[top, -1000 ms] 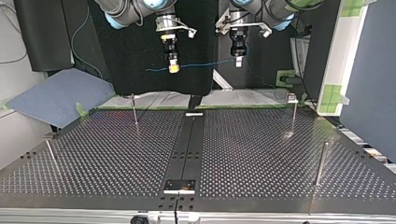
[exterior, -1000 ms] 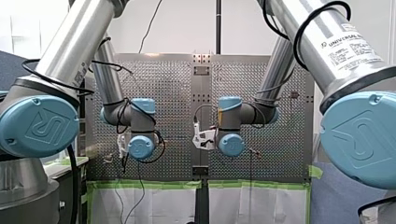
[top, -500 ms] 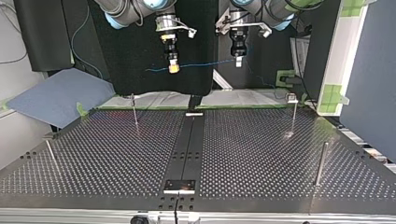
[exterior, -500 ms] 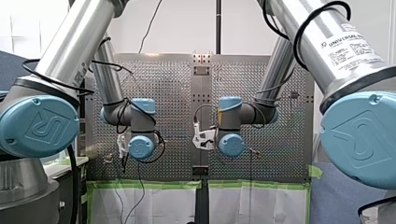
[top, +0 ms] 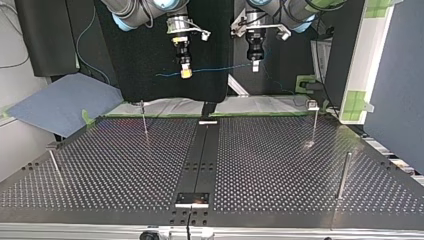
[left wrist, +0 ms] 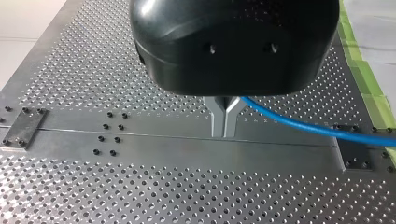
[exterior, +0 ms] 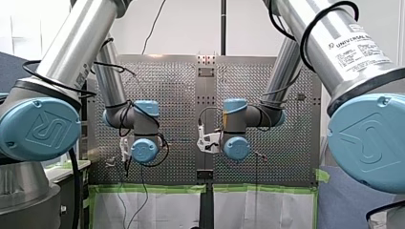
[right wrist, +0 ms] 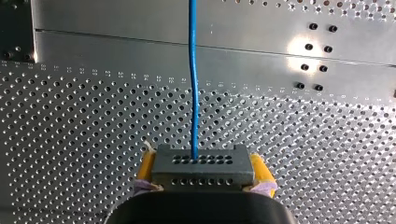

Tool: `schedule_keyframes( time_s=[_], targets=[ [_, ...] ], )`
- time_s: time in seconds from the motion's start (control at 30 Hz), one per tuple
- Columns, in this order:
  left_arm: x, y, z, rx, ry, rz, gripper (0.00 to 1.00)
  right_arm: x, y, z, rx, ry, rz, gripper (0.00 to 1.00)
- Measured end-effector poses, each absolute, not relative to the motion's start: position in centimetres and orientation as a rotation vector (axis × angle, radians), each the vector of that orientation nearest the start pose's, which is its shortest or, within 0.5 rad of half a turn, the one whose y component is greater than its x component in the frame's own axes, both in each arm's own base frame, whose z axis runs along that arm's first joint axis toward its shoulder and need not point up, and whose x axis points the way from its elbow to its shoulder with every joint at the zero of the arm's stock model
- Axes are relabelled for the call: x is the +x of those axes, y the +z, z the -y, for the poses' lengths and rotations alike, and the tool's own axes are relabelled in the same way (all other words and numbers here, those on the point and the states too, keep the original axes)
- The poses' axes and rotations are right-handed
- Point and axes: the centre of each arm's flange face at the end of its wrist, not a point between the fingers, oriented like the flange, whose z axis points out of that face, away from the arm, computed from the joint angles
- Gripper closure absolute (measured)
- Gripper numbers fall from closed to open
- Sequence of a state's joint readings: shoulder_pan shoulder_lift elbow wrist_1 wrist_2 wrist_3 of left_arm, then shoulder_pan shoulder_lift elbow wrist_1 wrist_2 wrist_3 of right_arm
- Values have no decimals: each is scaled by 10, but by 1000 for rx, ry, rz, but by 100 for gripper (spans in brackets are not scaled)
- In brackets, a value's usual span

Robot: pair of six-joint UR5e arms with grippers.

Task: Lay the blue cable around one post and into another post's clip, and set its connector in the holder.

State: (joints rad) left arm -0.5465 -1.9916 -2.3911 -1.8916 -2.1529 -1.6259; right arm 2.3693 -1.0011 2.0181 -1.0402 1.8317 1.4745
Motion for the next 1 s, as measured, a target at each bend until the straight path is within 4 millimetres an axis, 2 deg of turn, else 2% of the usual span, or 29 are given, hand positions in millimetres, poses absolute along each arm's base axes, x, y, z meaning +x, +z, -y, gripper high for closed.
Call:
schedule_keyframes(
  time_s=[0.2,0.27,0.43,0.63,1.0],
  targets=[
    [289,79,267,-72,-19,-1566,100,458,89,295,1593,1545,810,100],
    [288,75,267,-66,-13,-1577,100,458,83,289,1617,1541,807,100],
    [284,59,265,-47,6,-1616,100,456,57,278,1684,1508,808,100],
    [283,54,264,-42,12,-1628,100,452,30,273,1737,1465,818,100],
    [283,53,264,-41,13,-1628,100,451,25,272,1745,1458,819,100]
  ],
)
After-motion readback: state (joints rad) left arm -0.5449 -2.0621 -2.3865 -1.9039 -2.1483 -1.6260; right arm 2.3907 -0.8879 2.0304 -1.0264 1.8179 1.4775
